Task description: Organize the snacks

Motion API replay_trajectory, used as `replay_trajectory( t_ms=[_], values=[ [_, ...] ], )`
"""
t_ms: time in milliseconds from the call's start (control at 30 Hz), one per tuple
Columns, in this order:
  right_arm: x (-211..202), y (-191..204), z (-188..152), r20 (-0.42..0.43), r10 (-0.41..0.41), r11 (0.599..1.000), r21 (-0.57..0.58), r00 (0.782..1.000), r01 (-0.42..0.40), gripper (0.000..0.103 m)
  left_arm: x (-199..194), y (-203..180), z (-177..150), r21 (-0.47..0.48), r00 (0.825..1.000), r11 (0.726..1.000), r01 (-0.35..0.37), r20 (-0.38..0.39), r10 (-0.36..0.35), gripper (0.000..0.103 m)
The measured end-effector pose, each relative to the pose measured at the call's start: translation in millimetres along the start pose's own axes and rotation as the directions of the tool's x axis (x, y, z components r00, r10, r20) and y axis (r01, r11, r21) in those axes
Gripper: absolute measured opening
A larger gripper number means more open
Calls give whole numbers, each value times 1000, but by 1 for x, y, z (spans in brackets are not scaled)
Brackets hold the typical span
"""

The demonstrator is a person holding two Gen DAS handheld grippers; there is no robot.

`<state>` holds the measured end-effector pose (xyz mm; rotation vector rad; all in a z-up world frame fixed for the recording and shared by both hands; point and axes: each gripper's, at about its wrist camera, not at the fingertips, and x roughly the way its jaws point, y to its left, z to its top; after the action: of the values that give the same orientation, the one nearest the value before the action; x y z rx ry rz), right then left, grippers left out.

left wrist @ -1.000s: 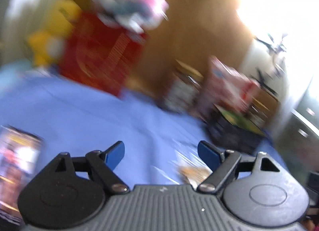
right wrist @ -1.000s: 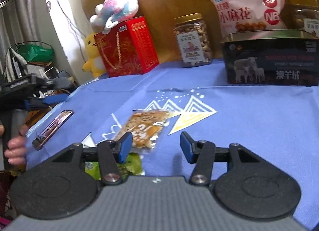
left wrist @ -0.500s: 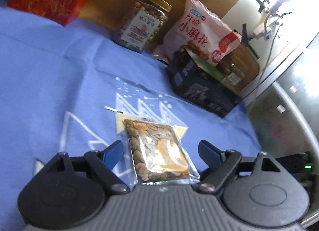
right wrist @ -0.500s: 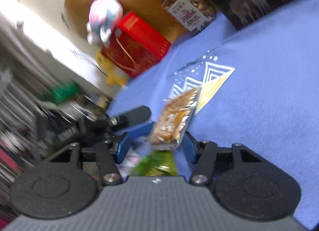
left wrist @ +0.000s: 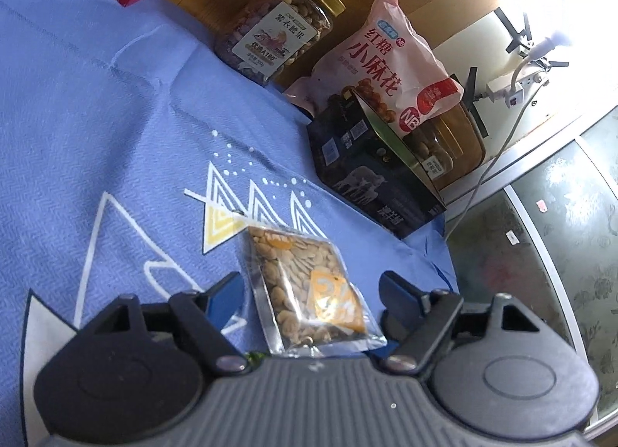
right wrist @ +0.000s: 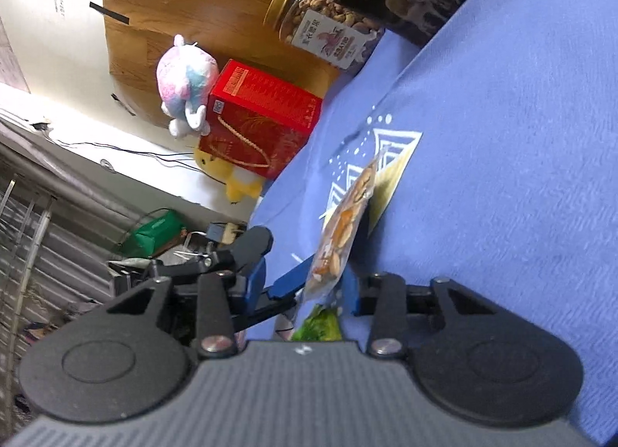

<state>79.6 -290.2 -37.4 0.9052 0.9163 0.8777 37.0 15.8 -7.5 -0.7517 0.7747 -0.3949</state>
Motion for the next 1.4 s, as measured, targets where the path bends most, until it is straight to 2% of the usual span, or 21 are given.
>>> replay_trajectory(
  t_ms=[33,67,133,233,300,433,667,767,867,1133,1400],
  values=[
    [2,1,0,3,-22,1000,-9,1000,22,30,2,-2,0,8,1000,1000,1,-8,-1,78],
    [2,0,0,2,-51,999,-18,999,51,11,3,-5,-1,19,1000,1000,-9,-9,9,78],
    [2,-3,-1,-4,-92,995,-30,996,91,9,7,-14,-3,54,999,998,-35,-13,36,78],
    [-11,-7,1,16,-100,994,-37,995,100,9,18,-25,-5,81,998,996,-37,-42,41,78],
    [-23,-6,2,47,-148,986,-69,988,151,9,30,-41,-9,136,995,988,-72,-53,80,78],
    [-51,-7,-5,117,-202,968,-125,972,216,9,61,-79,-23,285,979,944,-166,-63,192,78],
    [-93,-11,-25,244,-265,933,-179,933,312,9,103,-123,-49,445,955,864,-235,-63,291,80],
    [-108,-20,-29,277,-267,935,-155,923,318,10,114,-134,-56,480,944,838,-260,-56,325,87],
    [-115,-32,-28,279,-247,955,-92,928,282,10,123,-142,-61,505,934,814,-286,-42,354,88],
    [-121,-36,-21,271,-209,969,-73,940,236,13,128,-148,-64,509,924,803,-311,-35,380,91],
    [-131,-42,-21,316,-211,972,-35,925,233,14,127,-146,-64,513,927,804,-301,-40,373,92]
  ],
)
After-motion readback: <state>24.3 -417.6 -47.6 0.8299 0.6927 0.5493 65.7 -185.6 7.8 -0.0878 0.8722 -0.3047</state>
